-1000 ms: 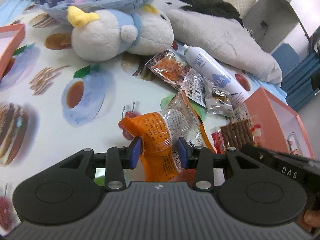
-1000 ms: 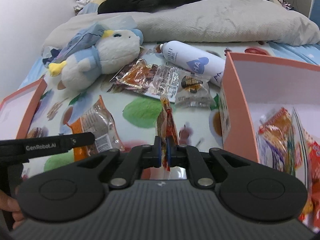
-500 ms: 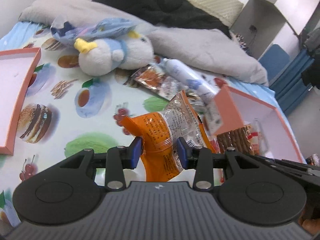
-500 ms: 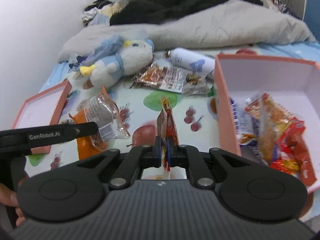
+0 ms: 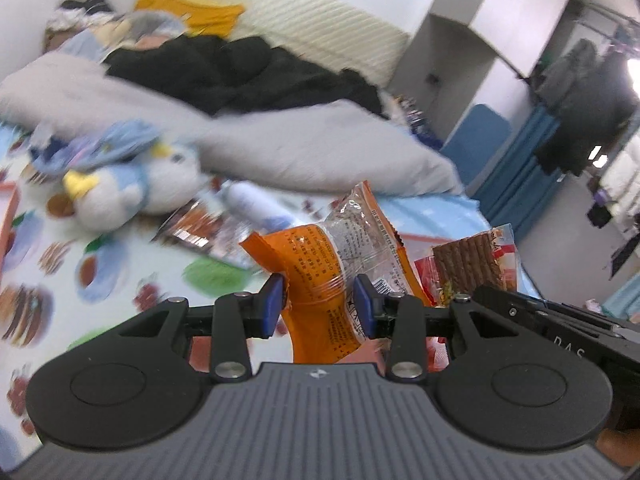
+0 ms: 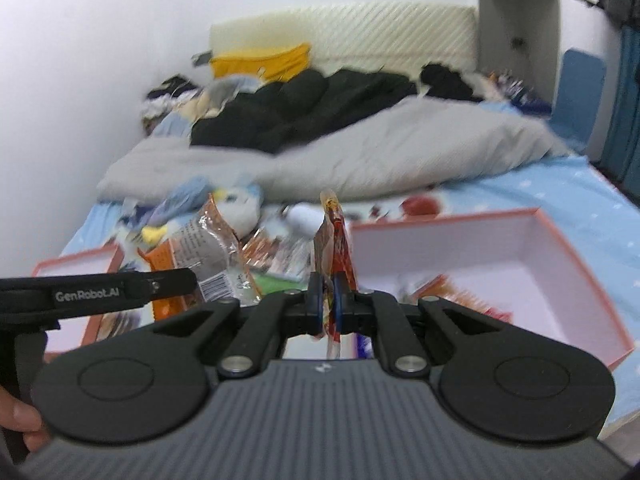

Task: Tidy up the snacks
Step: 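Lift and carry both packets toward the pink box, then lower both packets into the pink box and open both tools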

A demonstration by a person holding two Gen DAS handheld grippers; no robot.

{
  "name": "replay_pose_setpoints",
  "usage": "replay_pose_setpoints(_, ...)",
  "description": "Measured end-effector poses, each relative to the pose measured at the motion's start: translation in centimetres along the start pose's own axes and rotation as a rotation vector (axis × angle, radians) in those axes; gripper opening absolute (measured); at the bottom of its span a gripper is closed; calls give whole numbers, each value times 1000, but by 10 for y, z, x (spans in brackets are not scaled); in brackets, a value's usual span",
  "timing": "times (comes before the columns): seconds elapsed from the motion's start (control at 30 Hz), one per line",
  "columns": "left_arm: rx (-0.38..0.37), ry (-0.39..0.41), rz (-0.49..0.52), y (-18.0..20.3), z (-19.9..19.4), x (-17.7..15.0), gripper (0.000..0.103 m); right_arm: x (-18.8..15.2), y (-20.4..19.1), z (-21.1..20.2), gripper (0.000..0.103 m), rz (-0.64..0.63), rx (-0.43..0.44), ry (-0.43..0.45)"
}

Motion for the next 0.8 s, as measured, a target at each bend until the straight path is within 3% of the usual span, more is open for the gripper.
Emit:
replay_pose_setpoints(0.17, -49, 31, 45, 41, 2, 19, 43, 18, 32, -20, 9, 19, -53, 62)
replay_pose_setpoints(0.37, -92, -1, 95, 84, 30, 22, 44, 15, 76, -21, 9, 69, -113, 66)
replay_pose_setpoints(0.63, -100, -135, 157, 116, 109, 2, 43, -13, 133, 19, 9, 163, -158, -23)
replay_pose_setpoints(0.8, -97, -219, 184, 127, 155, -12, 36, -33, 155, 47, 9, 198, -162, -85)
Point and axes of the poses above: each gripper's, at about its wrist camera, not at the fingertips, and z roughly the way its jaws point, y to its right, x to its top, the point moved 7 cm from there along z, roughly the way its jaws point, and after that the axes turned 1 degree about -y, right-handed, at the moved point
